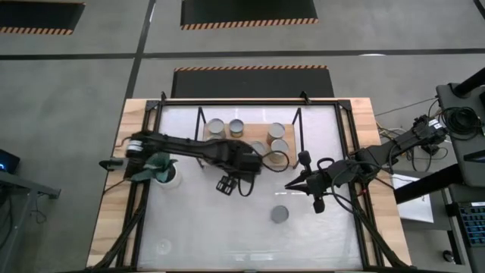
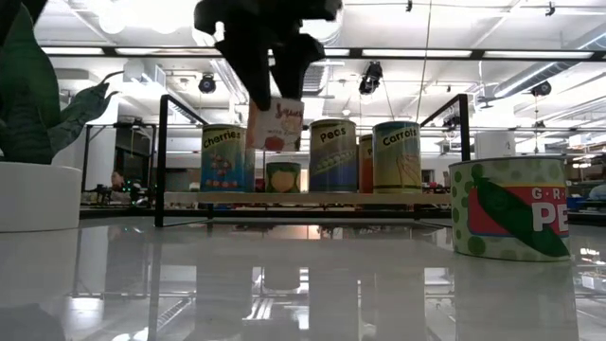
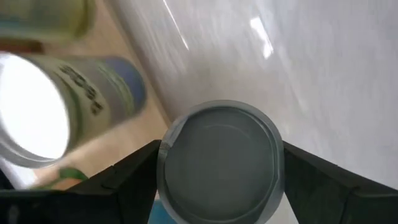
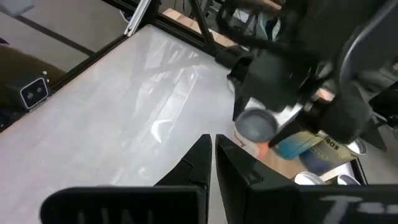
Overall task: Pick and place cans onto a shelf
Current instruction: Put the small canned meatballs on the shelf
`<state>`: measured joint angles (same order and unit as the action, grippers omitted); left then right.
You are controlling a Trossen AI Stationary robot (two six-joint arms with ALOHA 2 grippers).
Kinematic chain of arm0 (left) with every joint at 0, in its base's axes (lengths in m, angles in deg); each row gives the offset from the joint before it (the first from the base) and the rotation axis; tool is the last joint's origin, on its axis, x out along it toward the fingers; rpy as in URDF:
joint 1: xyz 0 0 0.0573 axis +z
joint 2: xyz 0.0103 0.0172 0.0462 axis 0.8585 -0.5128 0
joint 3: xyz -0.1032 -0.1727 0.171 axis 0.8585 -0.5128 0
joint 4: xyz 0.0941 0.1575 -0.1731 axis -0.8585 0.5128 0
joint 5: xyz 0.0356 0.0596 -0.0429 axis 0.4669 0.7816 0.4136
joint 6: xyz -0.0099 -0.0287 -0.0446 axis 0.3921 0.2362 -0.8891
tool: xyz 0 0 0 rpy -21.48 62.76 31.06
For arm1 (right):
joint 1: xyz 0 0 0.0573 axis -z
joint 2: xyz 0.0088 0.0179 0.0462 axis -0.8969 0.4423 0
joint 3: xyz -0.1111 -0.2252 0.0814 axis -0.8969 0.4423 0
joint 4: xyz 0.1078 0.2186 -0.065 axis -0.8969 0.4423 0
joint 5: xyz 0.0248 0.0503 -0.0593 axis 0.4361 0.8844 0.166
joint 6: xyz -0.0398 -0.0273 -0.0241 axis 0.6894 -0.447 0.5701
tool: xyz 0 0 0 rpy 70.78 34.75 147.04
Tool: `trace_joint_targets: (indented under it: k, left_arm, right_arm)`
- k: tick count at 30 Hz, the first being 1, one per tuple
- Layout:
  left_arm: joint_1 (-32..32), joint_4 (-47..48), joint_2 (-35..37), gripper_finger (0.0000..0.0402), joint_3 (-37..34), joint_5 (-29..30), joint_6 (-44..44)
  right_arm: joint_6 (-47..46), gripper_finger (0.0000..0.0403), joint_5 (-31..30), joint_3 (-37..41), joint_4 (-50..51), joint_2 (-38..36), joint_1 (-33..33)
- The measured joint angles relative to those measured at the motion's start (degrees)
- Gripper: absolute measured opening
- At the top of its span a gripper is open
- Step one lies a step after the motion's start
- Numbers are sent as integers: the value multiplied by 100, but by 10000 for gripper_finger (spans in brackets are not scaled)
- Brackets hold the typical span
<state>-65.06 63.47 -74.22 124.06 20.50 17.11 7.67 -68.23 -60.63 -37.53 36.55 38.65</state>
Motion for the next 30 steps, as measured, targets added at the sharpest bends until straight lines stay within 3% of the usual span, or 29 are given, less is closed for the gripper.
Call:
trace_joint_targets:
  k: [6, 14, 30]
  left_arm:
    - [331, -874, 671, 272, -937, 31, 247]
    - [828, -1127, 637, 276, -1607, 42, 349]
    - [1089, -1497, 584, 290, -1651, 192, 489]
  right_arm:
    - [11, 13, 1, 0, 0, 0, 0]
    - [43, 13, -1, -2, -4, 0, 0]
    - [133, 13, -4, -4, -2, 0, 0]
